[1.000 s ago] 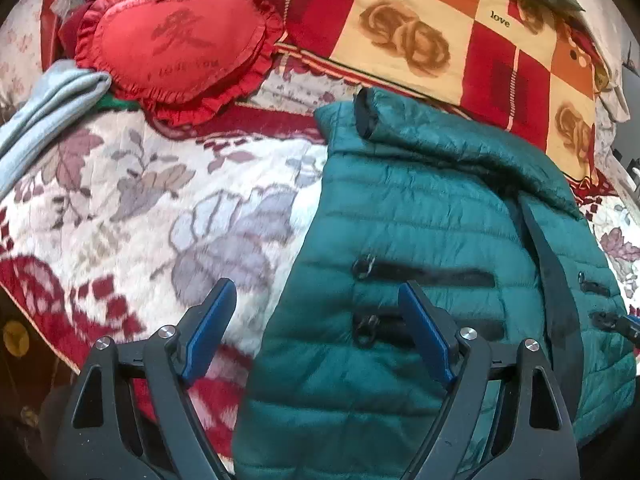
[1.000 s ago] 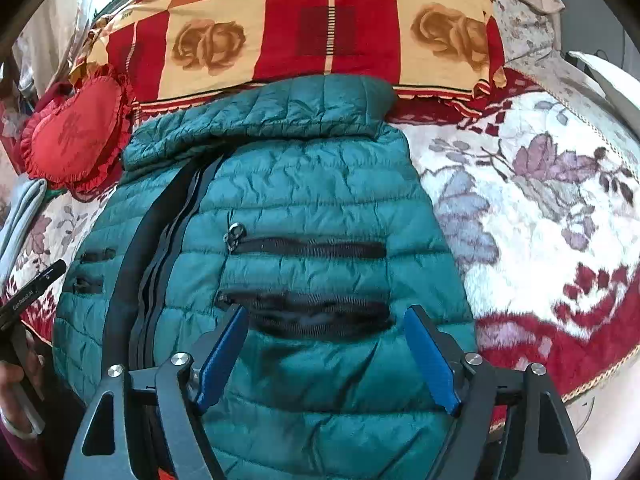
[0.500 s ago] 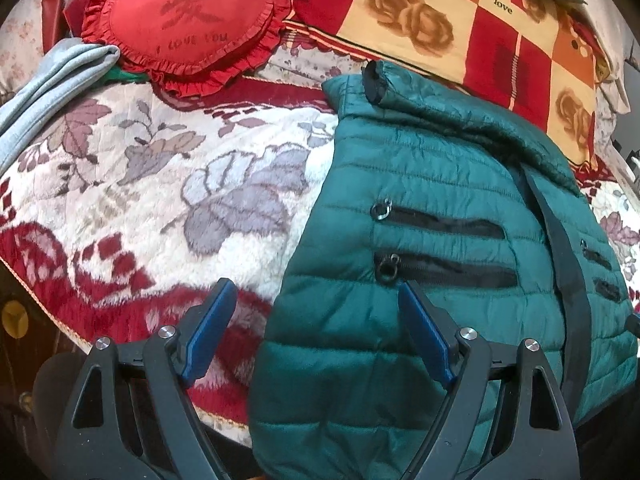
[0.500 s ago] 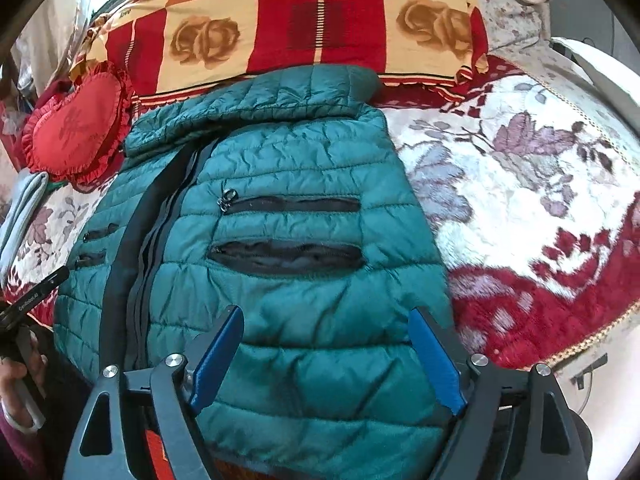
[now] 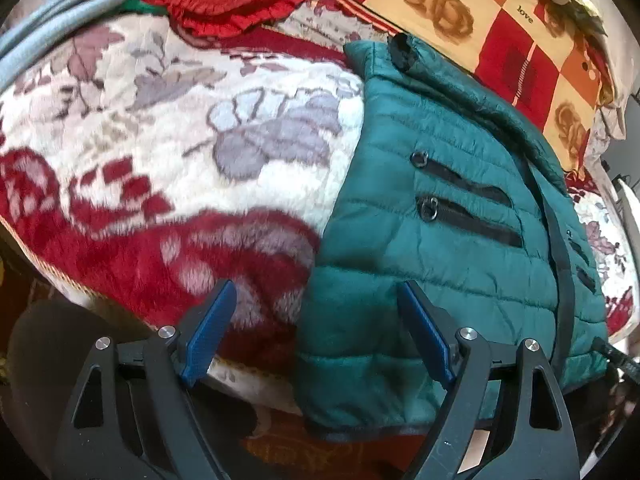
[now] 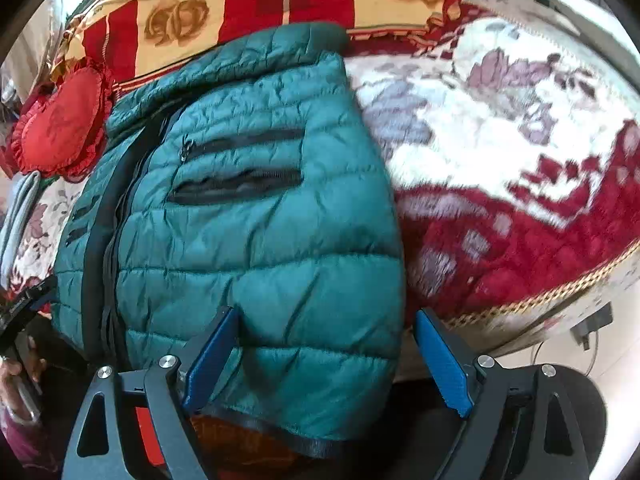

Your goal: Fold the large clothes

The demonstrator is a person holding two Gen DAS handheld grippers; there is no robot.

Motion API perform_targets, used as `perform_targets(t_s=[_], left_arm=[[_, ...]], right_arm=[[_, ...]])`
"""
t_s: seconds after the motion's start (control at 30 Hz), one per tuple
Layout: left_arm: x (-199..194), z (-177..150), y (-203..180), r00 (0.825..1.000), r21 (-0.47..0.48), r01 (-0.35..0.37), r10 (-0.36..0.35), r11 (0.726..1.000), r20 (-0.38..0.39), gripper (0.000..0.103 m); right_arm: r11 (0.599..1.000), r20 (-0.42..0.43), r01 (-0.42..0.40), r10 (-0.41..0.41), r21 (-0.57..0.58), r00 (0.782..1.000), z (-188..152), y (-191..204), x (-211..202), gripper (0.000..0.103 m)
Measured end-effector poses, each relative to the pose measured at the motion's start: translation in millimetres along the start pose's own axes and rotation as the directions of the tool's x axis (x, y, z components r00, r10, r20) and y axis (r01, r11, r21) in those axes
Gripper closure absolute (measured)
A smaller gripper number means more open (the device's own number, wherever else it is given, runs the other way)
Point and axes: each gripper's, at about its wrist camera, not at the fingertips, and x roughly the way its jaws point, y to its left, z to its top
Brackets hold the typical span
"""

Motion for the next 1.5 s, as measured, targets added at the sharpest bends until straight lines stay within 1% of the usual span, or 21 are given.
perform_targets(t_s=[0.17, 0.27, 0.37, 0.47, 0.6, 0.73, 0.77, 0.8, 0.83, 0.87, 0.9, 0.93, 0.97, 1.0, 1.03, 1.07, 1.1, 1.17, 1.27, 1.4, 1.5], left_arm=[[8.2, -13.2, 5.3, 0.995, -0.037, 0.074, -0.076, 0.997, -0.063, 0.019], [8.1, -17.9, 0.2, 0.993, -0.023, 0.090, -0.092, 0.996, -0.071, 0.019], [8.5, -24.3, -8.5, 0.986, -0.001, 0.130, -0.129, 0.992, -0.105, 0.019], [8.5, -26.3, -9.7, 0.987, 0.016, 0.123, -0.121, 0.992, -0.105, 0.019], [10.5, -25.1, -8.1, 0.985, -0.003, 0.130, -0.130, 0.991, -0.110, 0.019], [12.8, -24.3, -9.0, 0.986, 0.001, 0.127, -0.126, 0.992, -0.108, 0.019], [12.1, -24.5, -7.5, 0.986, 0.004, 0.126, -0.125, 0.992, -0.108, 0.019], [12.5, -24.2, -8.3, 0.986, 0.008, 0.126, -0.124, 0.992, -0.109, 0.019], [13.2, -24.0, -10.1, 0.986, 0.015, 0.127, -0.124, 0.992, -0.110, 0.019], [13.0, -24.1, -12.0, 0.986, 0.030, 0.128, -0.124, 0.991, -0.111, 0.019], [12.8, -24.8, -13.7, 0.987, 0.046, 0.124, -0.119, 0.991, -0.110, 0.021], [12.4, -25.3, -16.2, 0.987, 0.060, 0.124, -0.117, 0.990, -0.107, 0.029], [12.0, -25.5, -18.9, 0.987, 0.074, 0.124, -0.116, 0.990, -0.107, 0.034], [11.8, -25.7, -21.4, 0.989, 0.082, 0.116, -0.107, 0.990, -0.105, 0.036], [11.4, -25.6, -23.4, 0.989, 0.090, 0.111, -0.102, 0.990, -0.103, 0.042], [10.6, -25.5, -25.0, 0.990, 0.098, 0.107, -0.097, 0.989, -0.101, 0.048], [9.7, -25.1, -25.8, 0.991, 0.103, 0.104, -0.094, 0.989, -0.099, 0.051], [5.9, -23.8, -26.5, 0.992, 0.111, 0.098, -0.089, 0.989, -0.088, 0.069], [-1.4, -21.2, -27.1, 0.994, 0.128, 0.092, -0.083, 0.987, -0.071, 0.084], [-11.8, -16.9, -24.2, 0.994, 0.131, 0.106, -0.100, 0.986, -0.052, 0.089], [-25.8, -7.1, -20.3, 0.989, 0.100, 0.144, -0.142, 0.984, -0.028, 0.092]], right_arm=[[0.999, -0.033, -0.040, 0.040, -0.012, 0.999, -4.9, -0.4, 4.3, 0.016], [0.997, -0.049, -0.074, 0.074, -0.001, 0.996, -4.8, -0.8, 6.3, 0.016], [0.995, -0.060, -0.098, 0.098, 0.002, 0.993, -5.4, 1.2, 6.7, 0.016], [0.994, -0.042, -0.109, 0.109, -0.008, 0.993, -4.6, 4.6, 0.6, 0.016], [0.994, -0.036, -0.111, 0.110, -0.016, 0.993, -1.0, 6.6, -5.8, 0.016], [0.993, -0.039, -0.111, 0.110, -0.030, 0.993, 2.9, 6.8, -7.4, 0.016], [0.993, -0.038, -0.114, 0.112, -0.030, 0.993, 2.6, 7.1, -7.5, 0.020], [0.993, -0.034, -0.115, 0.114, -0.031, 0.993, 2.2, 7.3, -7.4, 0.031], [0.993, -0.029, -0.108, 0.107, -0.038, 0.994, 1.6, 8.1, -7.2, 0.038], [0.994, -0.027, -0.095, 0.094, -0.048, 0.995, 1.1, 9.2, -6.3, 0.049], [0.995, -0.027, -0.083, 0.081, -0.061, 0.996, 1.1, 11.0, -4.9, 0.056], [0.994, -0.028, -0.075, 0.074, -0.073, 0.997, 1.1, 11.4, -4.2, 0.060], [0.994, -0.030, -0.076, 0.074, -0.082, 0.997, 1.0, 11.5, -3.9, 0.065], [0.993, -0.029, -0.080, 0.078, -0.087, 0.997, 1.2, 11.2, -4.4, 0.069], [0.992, -0.027, -0.087, 0.085, -0.090, 0.996, 2.0, 11.5, -5.9, 0.071], [0.991, -0.024, -0.092, 0.090, -0.092, 0.996, 2.4, 11.5, -6.9, 0.076], [0.990, -0.019, -0.101, 0.100, -0.096, 0.995, 3.8, 11.9, -9.6, 0.080], [0.988, -0.003, -0.117, 0.117, -0.098, 0.993, 6.8, 12.8, -15.9, 0.084], [0.983, 0.027, -0.142, 0.147, -0.120, 0.989, 12.9, 17.9, -29.0, 0.086], [0.975, 0.059, -0.175, 0.184, -0.134, 0.981, 22.4, 23.1, -42.2, 0.088], [0.969, 0.091, -0.213, 0.225, -0.121, 0.970, 34.0, 23.9, -53.4, 0.088]])
